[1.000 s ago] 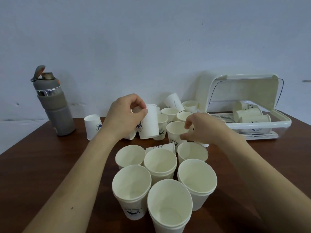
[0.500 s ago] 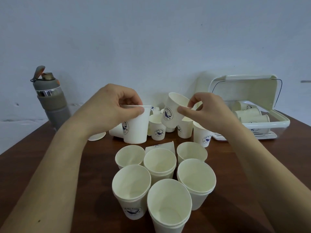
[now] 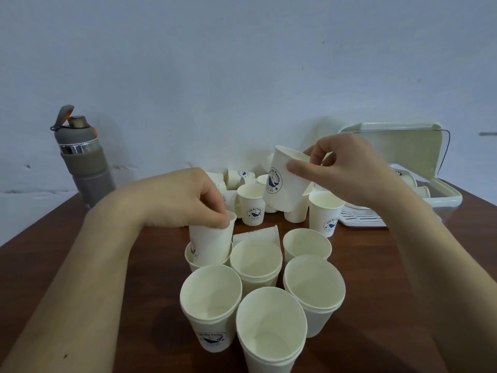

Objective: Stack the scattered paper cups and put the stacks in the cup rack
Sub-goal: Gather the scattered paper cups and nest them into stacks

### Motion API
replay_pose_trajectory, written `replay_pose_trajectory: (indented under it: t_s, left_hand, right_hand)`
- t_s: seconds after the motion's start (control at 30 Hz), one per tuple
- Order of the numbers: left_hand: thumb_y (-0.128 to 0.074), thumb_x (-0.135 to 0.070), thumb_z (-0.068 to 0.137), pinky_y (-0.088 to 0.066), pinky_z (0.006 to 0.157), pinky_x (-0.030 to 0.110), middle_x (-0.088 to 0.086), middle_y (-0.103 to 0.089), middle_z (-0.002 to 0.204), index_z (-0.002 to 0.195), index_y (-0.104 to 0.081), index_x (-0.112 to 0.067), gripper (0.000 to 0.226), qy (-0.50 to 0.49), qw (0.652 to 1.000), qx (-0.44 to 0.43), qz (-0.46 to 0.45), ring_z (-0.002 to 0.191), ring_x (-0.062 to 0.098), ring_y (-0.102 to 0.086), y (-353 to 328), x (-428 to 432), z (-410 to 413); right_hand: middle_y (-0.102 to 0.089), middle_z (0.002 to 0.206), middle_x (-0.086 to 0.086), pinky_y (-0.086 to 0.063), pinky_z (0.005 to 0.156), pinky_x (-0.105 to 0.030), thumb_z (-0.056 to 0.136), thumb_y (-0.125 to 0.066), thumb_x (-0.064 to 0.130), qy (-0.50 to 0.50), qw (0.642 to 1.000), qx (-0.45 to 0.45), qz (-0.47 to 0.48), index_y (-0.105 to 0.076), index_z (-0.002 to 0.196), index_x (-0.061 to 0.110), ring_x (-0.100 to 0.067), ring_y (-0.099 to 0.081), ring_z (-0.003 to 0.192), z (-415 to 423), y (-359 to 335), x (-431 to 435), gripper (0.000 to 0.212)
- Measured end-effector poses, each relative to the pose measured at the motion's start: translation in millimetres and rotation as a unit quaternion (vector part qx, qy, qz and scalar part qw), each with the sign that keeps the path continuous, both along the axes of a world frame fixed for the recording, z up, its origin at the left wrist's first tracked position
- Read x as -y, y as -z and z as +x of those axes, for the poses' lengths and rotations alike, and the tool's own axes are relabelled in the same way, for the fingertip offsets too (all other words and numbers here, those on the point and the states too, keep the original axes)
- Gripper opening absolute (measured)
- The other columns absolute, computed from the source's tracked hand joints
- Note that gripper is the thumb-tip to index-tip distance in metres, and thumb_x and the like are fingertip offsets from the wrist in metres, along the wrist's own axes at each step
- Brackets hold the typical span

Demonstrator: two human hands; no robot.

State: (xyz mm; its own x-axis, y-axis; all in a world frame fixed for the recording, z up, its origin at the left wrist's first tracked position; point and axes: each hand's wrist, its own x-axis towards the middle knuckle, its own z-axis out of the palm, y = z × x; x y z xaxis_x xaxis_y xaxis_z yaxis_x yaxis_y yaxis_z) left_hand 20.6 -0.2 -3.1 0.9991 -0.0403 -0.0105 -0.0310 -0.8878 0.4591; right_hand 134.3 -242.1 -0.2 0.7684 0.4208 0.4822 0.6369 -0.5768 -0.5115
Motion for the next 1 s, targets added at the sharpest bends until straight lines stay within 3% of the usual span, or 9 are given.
replay_pose_trajectory:
  t_s: [0.1, 0.17, 0.23, 0.3, 0.4, 0.53, 0.73, 0.87, 1.0]
  left_hand:
    - [-0.071, -0.049, 0.084, -0.046, 0.063, 0.033, -0.008, -0.072, 0.069, 0.073, -0.08, -0.03, 0.024, -0.02, 1.0, -0.002, 0.001, 0.058, 0.005, -0.055, 0, 2, 2]
    - [-0.068, -0.052, 0.085, -0.05, 0.069, 0.039, -0.006, -0.074, 0.073, 0.074, -0.079, -0.031, 0.026, -0.029, 1.0, 0.009, -0.006, 0.066, 0.013, -0.063, 0, 2, 3]
    - [-0.067, -0.051, 0.086, -0.053, 0.074, 0.043, -0.003, -0.074, 0.075, 0.075, -0.078, -0.027, 0.028, -0.03, 0.999, 0.017, -0.008, 0.074, 0.021, -0.065, 1, 3, 3]
    - [-0.066, -0.049, 0.088, -0.054, 0.08, 0.046, -0.006, -0.073, 0.075, 0.078, -0.077, -0.025, 0.029, -0.028, 0.999, 0.016, -0.006, 0.08, 0.022, -0.067, 2, 4, 4]
    - [-0.065, -0.049, 0.089, -0.054, 0.085, 0.05, -0.007, -0.073, 0.075, 0.079, -0.077, -0.024, 0.029, -0.022, 1.0, 0.011, -0.003, 0.084, 0.024, -0.068, 3, 5, 4]
    - [-0.064, -0.049, 0.09, -0.054, 0.079, 0.05, -0.005, -0.071, 0.072, 0.073, -0.073, -0.021, 0.034, -0.017, 1.0, 0.024, 0.001, 0.081, 0.03, -0.066, 4, 6, 5]
    - [-0.063, -0.05, 0.09, -0.055, 0.077, 0.049, -0.003, -0.072, 0.075, 0.076, -0.072, -0.021, 0.034, -0.015, 0.999, 0.029, 0.0, 0.074, 0.024, -0.066, 6, 5, 7]
    - [-0.063, -0.047, 0.092, -0.056, 0.079, 0.05, -0.003, -0.073, 0.075, 0.077, -0.071, -0.022, 0.03, -0.014, 0.999, 0.031, 0.007, 0.079, 0.027, -0.068, 7, 7, 9]
    - [-0.064, -0.042, 0.093, -0.055, 0.08, 0.048, 0.0, -0.074, 0.076, 0.078, -0.072, -0.02, 0.027, -0.01, 0.999, 0.03, -0.003, 0.079, 0.027, -0.068, 7, 10, 10]
  right_hand:
    - [-0.074, 0.105, 0.002, -0.046, 0.063, -0.032, 0.079, -0.07, 0.057, 0.0, 1.0, -0.003, -0.028, -0.056, 0.064, 0.019, -0.013, -0.061, 0.07, -8, -10, 7, 0.042]
    - [-0.073, 0.095, 0.002, -0.041, 0.058, -0.032, 0.077, -0.07, 0.058, -0.01, 0.998, -0.016, -0.057, -0.055, 0.064, 0.019, -0.007, -0.054, 0.058, -14, -14, 10, 0.043]
    - [-0.061, 0.07, 0.008, -0.036, 0.058, -0.03, 0.075, -0.07, 0.059, -0.023, 0.995, -0.038, -0.089, -0.056, 0.066, 0.018, -0.005, -0.047, 0.048, -18, -16, 13, 0.044]
    - [-0.053, 0.062, 0.008, -0.037, 0.058, -0.03, 0.074, -0.071, 0.059, -0.023, 0.991, -0.06, -0.12, -0.058, 0.069, 0.018, -0.005, -0.045, 0.047, -20, -18, 16, 0.044]
    - [-0.055, 0.064, 0.007, -0.041, 0.061, -0.032, 0.072, -0.071, 0.059, -0.014, 0.981, -0.085, -0.176, -0.061, 0.073, 0.02, -0.01, -0.049, 0.057, -23, -18, 19, 0.041]
    - [-0.058, 0.066, 0.007, -0.044, 0.065, -0.033, 0.075, -0.072, 0.058, -0.013, 0.962, -0.117, -0.247, -0.063, 0.081, 0.023, -0.012, -0.053, 0.06, -30, -18, 17, 0.037]
    - [-0.075, 0.088, 0.003, -0.052, 0.087, -0.037, 0.074, -0.068, 0.067, 0.006, 0.945, -0.126, -0.301, -0.065, 0.086, 0.027, -0.019, -0.069, 0.087, -39, -22, 17, 0.042]
    - [-0.073, 0.083, 0.0, -0.051, 0.074, -0.036, 0.077, -0.072, 0.058, 0.004, 0.951, -0.119, -0.285, -0.065, 0.079, 0.024, -0.018, -0.062, 0.069, -34, -20, 17, 0.035]
    - [-0.077, 0.088, 0.001, -0.045, 0.068, -0.031, 0.075, -0.074, 0.058, 0.012, 0.949, -0.122, -0.291, -0.067, 0.08, 0.023, -0.021, -0.067, 0.075, -32, -18, 19, 0.036]
